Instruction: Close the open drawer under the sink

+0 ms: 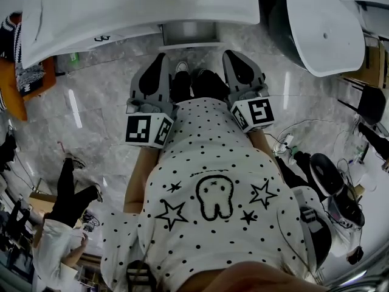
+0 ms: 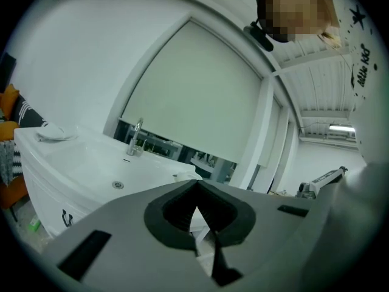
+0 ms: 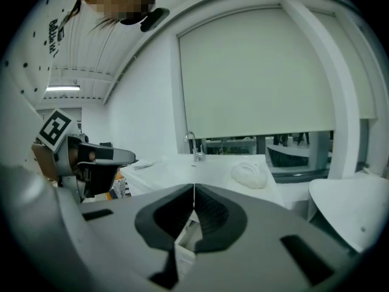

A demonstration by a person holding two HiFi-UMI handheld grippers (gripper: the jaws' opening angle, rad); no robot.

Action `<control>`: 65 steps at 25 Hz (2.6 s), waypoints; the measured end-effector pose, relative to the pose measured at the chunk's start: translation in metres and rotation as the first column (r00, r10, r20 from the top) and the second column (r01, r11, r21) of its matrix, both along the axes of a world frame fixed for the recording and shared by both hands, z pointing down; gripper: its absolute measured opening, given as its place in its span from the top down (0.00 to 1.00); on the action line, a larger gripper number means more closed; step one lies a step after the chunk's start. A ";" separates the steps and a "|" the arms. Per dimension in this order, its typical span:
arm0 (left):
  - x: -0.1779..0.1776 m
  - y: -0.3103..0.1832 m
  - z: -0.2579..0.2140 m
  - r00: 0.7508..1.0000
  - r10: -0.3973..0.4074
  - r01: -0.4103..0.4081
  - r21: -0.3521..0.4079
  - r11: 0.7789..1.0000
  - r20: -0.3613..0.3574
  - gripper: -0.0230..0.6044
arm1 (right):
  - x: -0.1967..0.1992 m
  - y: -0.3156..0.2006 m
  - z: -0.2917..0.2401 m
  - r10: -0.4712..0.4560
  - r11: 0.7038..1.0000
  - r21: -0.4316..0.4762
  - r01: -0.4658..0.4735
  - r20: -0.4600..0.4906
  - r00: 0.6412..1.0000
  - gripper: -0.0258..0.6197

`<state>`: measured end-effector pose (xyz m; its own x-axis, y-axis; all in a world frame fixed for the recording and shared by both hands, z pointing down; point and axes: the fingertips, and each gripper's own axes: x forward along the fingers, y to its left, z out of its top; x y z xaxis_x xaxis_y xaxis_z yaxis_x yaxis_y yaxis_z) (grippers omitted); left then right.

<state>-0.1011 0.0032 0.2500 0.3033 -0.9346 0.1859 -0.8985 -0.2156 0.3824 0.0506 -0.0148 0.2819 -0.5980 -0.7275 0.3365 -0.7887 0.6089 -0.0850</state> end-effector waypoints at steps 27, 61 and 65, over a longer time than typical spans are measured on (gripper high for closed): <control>0.027 0.006 0.001 0.991 -0.129 0.129 -0.028 0.991 -0.026 0.95 | 0.024 -0.012 -0.001 -0.127 0.991 -0.032 0.126 -0.022 0.992 0.94; 0.018 -0.012 0.081 0.959 0.011 0.061 -0.245 0.967 0.283 0.95 | 0.046 -0.037 -0.008 -0.074 0.997 0.010 0.074 0.006 0.997 0.94; 0.024 -0.010 0.117 0.970 0.070 0.017 -0.355 0.935 0.232 0.81 | 0.041 -0.039 -0.006 -0.084 0.996 -0.006 0.084 -0.002 0.996 0.94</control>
<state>-0.0774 -0.0070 0.3670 0.2330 -0.7875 0.5705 -0.9679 -0.1313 0.2142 0.0919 -0.0537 0.2759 -0.6561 -0.6726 0.3422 -0.7350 0.6724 -0.0876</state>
